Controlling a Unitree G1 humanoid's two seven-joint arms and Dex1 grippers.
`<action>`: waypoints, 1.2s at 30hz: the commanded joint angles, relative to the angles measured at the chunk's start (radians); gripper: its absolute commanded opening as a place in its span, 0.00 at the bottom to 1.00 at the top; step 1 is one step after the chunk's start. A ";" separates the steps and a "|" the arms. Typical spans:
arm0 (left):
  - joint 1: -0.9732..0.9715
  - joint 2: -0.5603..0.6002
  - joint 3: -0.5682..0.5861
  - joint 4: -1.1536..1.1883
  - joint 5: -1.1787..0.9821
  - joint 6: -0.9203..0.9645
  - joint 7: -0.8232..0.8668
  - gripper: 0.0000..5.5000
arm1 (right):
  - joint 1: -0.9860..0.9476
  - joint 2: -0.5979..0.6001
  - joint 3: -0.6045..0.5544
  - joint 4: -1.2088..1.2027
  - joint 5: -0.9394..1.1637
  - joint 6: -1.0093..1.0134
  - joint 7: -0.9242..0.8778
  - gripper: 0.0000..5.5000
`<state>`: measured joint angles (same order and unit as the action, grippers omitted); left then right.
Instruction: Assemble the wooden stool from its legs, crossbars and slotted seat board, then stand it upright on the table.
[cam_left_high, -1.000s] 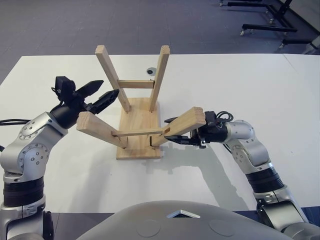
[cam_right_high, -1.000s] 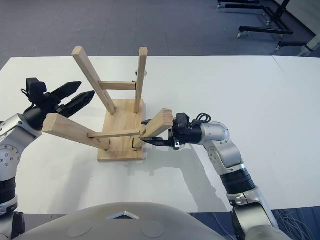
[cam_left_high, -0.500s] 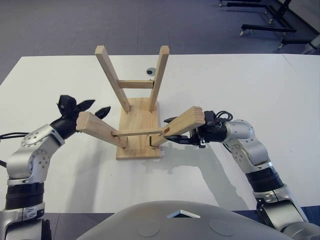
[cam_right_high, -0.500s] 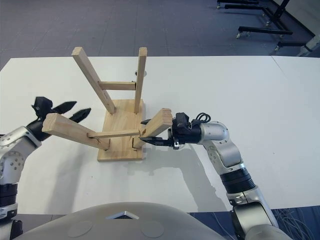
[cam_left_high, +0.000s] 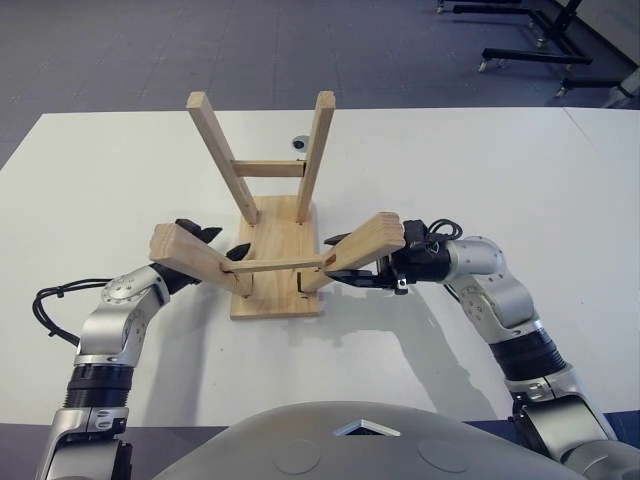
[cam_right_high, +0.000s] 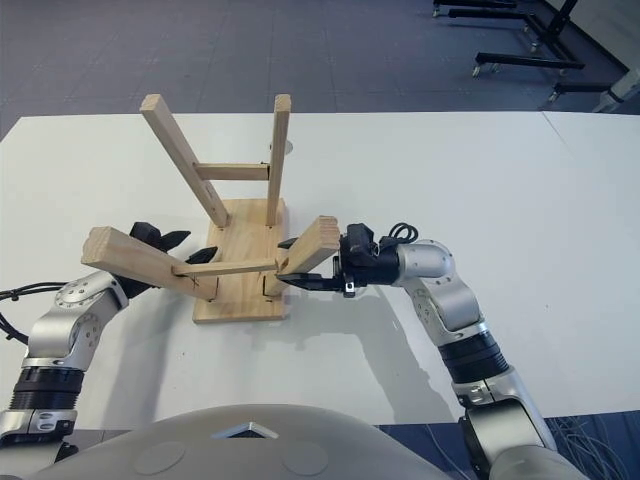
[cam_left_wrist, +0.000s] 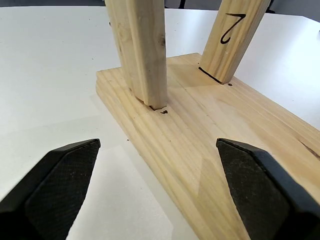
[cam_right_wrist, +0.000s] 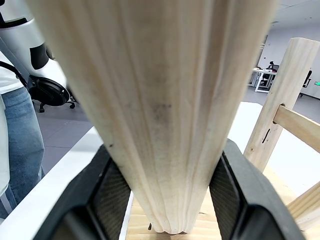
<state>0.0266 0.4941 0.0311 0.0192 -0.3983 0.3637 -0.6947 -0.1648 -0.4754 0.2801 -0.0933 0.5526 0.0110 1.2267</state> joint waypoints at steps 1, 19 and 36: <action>-0.006 -0.015 -0.016 0.010 0.028 -0.011 0.001 0.78 | 0.014 -0.009 0.046 0.029 -0.072 0.036 0.012 0.37; -0.011 -0.035 -0.007 0.062 0.056 -0.053 -0.006 0.78 | -0.045 0.064 0.121 0.111 -0.093 0.038 0.029 0.37; -0.017 -0.040 0.006 0.081 0.074 -0.071 -0.004 0.78 | -0.085 0.106 0.148 0.183 -0.136 -0.013 0.052 0.37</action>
<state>0.0195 0.4610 0.0538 0.0877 -0.3416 0.2881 -0.6946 -0.2688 -0.3611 0.3647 0.0397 0.5103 -0.0365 1.2611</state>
